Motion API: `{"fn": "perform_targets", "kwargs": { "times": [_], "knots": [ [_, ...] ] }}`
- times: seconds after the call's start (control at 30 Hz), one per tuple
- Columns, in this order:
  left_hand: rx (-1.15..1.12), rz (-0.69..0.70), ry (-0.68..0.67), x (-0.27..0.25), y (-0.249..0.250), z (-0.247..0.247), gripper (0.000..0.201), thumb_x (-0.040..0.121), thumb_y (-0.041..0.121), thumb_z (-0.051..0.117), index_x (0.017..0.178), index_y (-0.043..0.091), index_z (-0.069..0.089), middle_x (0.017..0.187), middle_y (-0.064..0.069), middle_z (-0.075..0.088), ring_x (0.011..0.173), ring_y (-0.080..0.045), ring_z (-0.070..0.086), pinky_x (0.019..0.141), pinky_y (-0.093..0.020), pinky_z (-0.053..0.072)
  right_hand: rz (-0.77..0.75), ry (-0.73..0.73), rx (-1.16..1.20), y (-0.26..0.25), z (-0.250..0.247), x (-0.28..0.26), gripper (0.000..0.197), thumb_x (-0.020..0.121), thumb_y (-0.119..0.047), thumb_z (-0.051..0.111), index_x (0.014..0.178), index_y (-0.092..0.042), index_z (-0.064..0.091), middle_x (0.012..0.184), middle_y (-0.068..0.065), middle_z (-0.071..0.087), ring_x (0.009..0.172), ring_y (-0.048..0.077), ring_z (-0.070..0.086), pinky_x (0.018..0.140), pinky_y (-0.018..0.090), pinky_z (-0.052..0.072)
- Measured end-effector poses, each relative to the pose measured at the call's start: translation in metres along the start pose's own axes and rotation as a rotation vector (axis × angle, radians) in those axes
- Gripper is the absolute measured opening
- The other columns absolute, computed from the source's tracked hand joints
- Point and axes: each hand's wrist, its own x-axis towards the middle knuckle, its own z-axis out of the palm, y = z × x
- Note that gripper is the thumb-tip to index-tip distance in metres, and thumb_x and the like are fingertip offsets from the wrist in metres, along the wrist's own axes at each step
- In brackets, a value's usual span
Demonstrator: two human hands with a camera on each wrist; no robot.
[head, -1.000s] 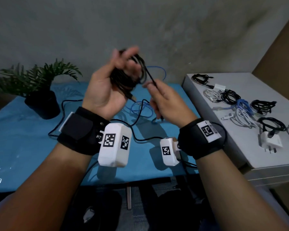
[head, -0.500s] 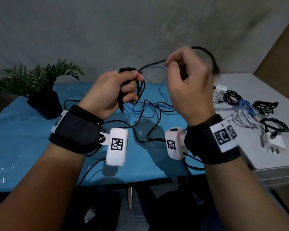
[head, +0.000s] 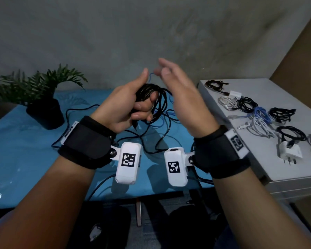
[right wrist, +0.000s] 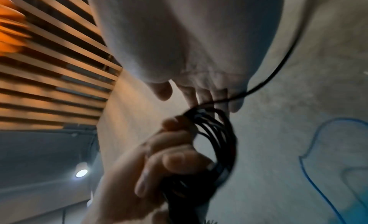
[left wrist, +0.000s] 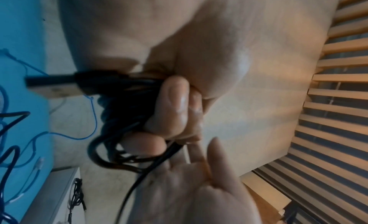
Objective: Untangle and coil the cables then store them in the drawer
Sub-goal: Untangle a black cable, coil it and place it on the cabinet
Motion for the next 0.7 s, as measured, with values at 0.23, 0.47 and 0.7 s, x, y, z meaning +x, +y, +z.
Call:
{"fn": "perform_targets", "kwargs": {
  "times": [0.23, 0.47, 0.7],
  "knots": [
    [-0.195, 0.095, -0.158, -0.004, 0.006, -0.003, 0.062, 0.108, 0.053, 0.023, 0.062, 0.018, 0.046, 0.041, 0.006, 0.012, 0.027, -0.009, 0.021, 0.049, -0.023, 0.042, 0.112, -0.137, 0.341, 0.014, 0.011, -0.002, 0.043, 0.108, -0.042, 0.038, 0.115, -0.01, 0.067, 0.095, -0.005, 0.072, 0.074, 0.02, 0.064, 0.078, 0.034, 0.053],
    [-0.245, 0.148, -0.041, -0.005, 0.005, 0.006, 0.054, 0.106, 0.044, 0.038, 0.059, 0.021, 0.05, 0.038, 0.007, 0.032, 0.039, -0.01, 0.045, 0.066, -0.024, 0.052, 0.026, 0.027, 0.44, 0.011, 0.018, 0.001, 0.02, 0.108, -0.024, 0.047, 0.097, -0.011, 0.058, 0.071, 0.003, 0.047, 0.06, 0.018, 0.047, 0.059, 0.025, 0.044],
    [0.163, 0.292, 0.213, -0.007, 0.01, 0.018, 0.04, 0.102, 0.039, 0.057, 0.068, 0.021, 0.065, 0.06, -0.003, 0.055, 0.065, -0.022, 0.062, 0.072, -0.039, 0.048, -0.018, 0.056, 0.625, 0.008, 0.012, 0.004, 0.021, 0.106, -0.018, 0.05, 0.115, -0.013, 0.068, 0.069, 0.001, 0.037, 0.063, 0.022, 0.037, 0.055, 0.026, 0.042]
  ]
}}
